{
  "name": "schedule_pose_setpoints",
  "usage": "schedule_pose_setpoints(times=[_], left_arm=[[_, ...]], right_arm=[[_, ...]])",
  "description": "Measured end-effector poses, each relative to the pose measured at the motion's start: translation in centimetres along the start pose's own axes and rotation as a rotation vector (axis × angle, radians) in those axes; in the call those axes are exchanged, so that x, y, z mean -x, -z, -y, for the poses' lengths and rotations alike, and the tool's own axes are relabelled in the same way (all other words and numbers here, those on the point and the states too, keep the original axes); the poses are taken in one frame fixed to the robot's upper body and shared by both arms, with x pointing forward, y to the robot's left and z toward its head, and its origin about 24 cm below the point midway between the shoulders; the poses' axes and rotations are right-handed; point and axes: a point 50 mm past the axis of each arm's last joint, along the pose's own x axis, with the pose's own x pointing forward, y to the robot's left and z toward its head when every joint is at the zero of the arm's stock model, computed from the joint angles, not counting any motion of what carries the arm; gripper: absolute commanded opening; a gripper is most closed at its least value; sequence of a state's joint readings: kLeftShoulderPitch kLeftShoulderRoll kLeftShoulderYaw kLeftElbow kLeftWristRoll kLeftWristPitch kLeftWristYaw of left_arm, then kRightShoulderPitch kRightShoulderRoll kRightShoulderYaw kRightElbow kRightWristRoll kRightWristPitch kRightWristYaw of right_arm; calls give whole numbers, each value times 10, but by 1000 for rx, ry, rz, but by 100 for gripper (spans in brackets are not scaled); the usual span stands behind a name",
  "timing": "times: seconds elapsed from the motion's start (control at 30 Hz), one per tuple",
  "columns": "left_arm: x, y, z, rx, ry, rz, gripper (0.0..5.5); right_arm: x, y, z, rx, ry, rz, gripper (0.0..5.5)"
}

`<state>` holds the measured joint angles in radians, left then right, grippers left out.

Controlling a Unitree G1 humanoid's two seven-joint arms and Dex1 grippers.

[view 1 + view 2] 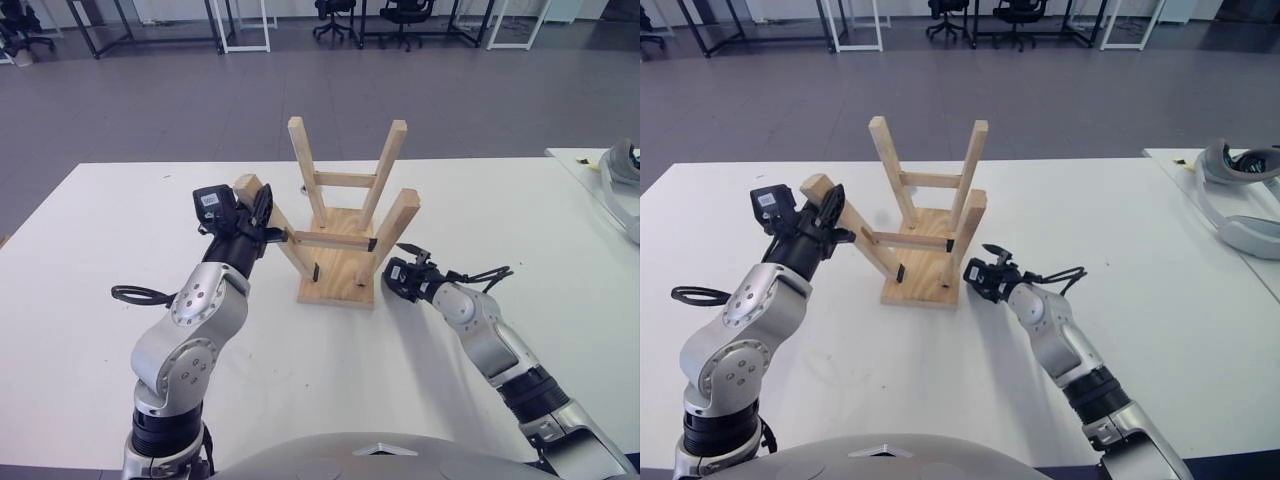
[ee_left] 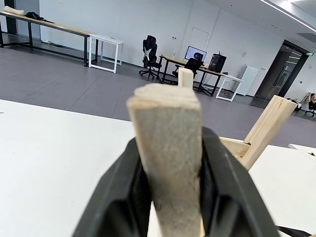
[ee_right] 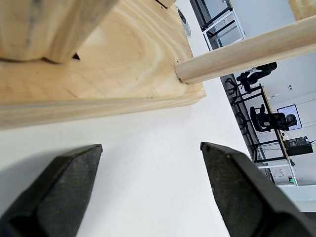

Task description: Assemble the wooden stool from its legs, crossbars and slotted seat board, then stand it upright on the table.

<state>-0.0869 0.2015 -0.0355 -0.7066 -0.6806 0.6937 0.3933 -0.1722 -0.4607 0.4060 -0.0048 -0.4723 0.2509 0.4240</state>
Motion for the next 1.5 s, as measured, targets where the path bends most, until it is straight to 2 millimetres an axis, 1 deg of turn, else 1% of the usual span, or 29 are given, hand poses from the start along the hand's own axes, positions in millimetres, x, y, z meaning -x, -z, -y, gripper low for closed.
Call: schedule_pose_setpoints(times=[0.07,0.27,0.43,0.57,0.73,0.77,0.8,0.87,0.9,0.97,1.0,1.07,1.1,1.17,1.2,1.23,1.27,1.3,1.33,1.37,1.4,1.43,1.5], left_arm=[[-1,1,4,0,-7,6,103],[-5,3,17,-92,27,-17,103],[-5,2,21,-135,31,-24,103],[-8,3,25,-174,47,-33,103],[-9,5,27,-184,49,-35,103],[-9,6,28,-184,48,-34,103],[-9,6,28,-185,49,-34,103],[-9,6,28,-185,49,-34,103],[-10,6,28,-189,46,-33,103],[-10,7,29,-192,43,-31,103],[-11,7,30,-191,44,-29,103],[-11,8,30,-189,37,-26,103],[-11,8,31,-194,35,-25,103],[-11,9,33,-188,35,-24,103],[-11,9,34,-170,32,-23,103],[-11,9,35,-157,31,-23,103],[-11,9,35,-148,27,-23,103],[-11,8,34,-140,25,-23,140],[-12,8,34,-139,26,-24,157],[-12,22,30,-159,11,-129,171],[-10,29,27,-150,-3,-166,194],[-9,28,26,-148,-5,-168,215],[-8,26,24,-154,-9,-170,254]], right_arm=[[-1,-1,0,1,-3,2,374],[-4,-1,-1,-22,-2,2,374],[-4,-1,-2,-30,2,3,374],[0,3,1,-111,18,15,374],[0,3,2,-108,25,22,374],[0,4,4,-132,44,19,374],[1,7,11,-177,95,12,374],[7,4,33,-281,215,37,374],[12,-4,55,-333,313,81,374],[27,-27,97,-343,468,179,374],[37,-42,117,-340,542,232,374],[56,-81,149,-321,637,379,374],[64,-103,160,-316,662,455,374],[76,-126,170,-305,676,538,374],[81,-141,171,-277,660,589,374],[84,-154,170,-246,639,636,374],[84,-162,165,-226,610,664,374],[80,-165,161,-219,582,666,374],[79,-164,160,-223,576,661,374],[77,-161,159,-236,568,645,374],[75,-157,160,-250,568,629,374],[71,-153,160,-269,561,606,374],[70,-153,160,-278,557,607,374]])
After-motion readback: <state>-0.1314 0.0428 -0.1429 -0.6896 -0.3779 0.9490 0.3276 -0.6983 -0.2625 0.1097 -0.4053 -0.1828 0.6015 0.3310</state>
